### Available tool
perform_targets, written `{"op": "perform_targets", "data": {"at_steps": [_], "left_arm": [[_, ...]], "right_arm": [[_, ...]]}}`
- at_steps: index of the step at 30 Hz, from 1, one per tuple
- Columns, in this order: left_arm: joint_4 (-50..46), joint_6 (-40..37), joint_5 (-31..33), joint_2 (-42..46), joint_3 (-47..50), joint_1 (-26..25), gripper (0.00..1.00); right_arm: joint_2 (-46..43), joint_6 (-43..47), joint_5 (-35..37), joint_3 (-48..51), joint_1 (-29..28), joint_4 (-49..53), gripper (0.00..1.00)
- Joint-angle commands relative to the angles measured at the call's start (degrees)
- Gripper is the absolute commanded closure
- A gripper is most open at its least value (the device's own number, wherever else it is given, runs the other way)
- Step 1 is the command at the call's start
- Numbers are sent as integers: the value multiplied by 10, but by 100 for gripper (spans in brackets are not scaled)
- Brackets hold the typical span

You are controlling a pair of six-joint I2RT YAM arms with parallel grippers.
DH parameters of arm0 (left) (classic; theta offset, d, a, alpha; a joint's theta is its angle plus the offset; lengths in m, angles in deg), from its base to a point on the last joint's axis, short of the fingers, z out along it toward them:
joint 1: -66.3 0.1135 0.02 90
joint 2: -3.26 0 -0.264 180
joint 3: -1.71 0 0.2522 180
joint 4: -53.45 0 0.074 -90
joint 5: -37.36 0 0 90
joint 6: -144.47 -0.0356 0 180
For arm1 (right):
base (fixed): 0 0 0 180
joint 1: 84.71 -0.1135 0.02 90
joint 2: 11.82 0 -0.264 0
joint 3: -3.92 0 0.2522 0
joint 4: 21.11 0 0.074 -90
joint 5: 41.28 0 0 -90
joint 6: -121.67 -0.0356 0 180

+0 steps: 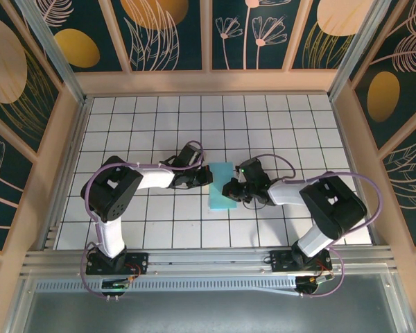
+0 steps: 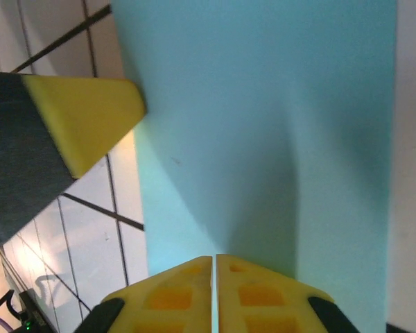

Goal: Fold a paper plane with a square sheet of paper (fold left side to right side)
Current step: Fold the triangle a second time at the center of the table.

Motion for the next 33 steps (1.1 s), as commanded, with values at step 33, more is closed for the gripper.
{"op": "perform_targets", "data": {"at_steps": [33], "left_arm": [[-24,-3,27,-8,26,-5,100]], "right_arm": [[-122,67,-43,36,34,183,51]]}}
